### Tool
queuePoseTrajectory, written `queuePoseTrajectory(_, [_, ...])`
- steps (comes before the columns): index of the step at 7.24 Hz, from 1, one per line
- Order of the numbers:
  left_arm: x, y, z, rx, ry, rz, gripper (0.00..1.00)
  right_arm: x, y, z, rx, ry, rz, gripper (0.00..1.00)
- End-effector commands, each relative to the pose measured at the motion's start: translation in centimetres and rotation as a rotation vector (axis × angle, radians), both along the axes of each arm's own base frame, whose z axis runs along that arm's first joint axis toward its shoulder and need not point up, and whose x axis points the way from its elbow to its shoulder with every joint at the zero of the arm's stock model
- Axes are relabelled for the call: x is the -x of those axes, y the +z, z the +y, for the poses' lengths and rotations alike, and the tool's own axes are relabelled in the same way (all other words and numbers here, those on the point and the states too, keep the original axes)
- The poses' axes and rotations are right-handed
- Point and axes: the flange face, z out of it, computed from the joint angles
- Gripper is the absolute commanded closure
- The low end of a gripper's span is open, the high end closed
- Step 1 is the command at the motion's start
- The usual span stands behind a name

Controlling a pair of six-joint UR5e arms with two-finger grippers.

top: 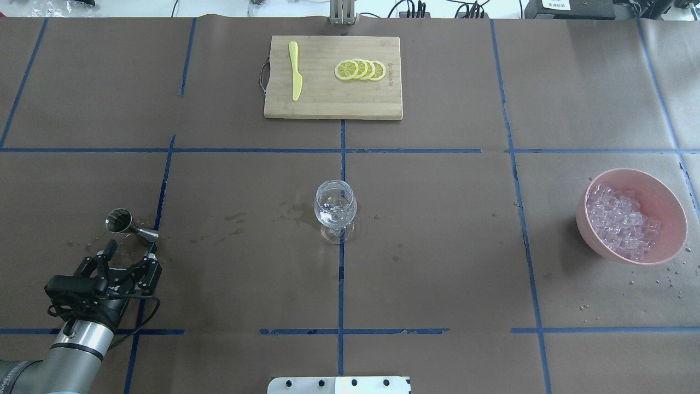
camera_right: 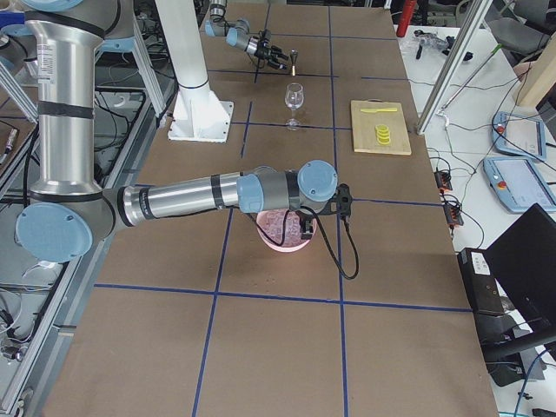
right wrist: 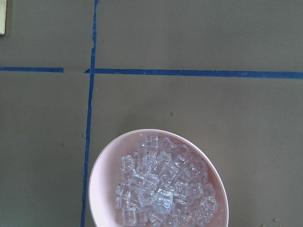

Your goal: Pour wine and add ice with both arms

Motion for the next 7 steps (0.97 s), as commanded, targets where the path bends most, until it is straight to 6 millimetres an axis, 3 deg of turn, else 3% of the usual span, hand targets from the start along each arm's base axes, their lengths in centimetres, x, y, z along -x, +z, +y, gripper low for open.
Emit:
queuePoseTrajectory(1, [-0.6, -0.3, -0.1, -0.017, -0.020, 0.046, 0.12, 0.0, -0.3, 0.0, -0.011, -0.001, -0.001, 0.00])
queuePoseTrajectory(3, [-0.8, -0.3, -0.5, -0.017, -0.028, 0.050, 0.12, 0.0, -0.4, 0.0, -0.013, -0.001, -0.001, 0.00])
queuePoseTrajectory(5, [-0.3, 1.2, -1.9, -0.015, -0.060, 0.022, 0.12, 0.0, -0.3, 0.0, -0.011, -0.001, -0.001, 0.00])
queuePoseTrajectory(7, [0.0, 1.4, -2.3, -0.014, -0.067, 0.047, 0.13, 0.0, -0.3, 0.0, -0.011, -0.001, -0.001, 0.00])
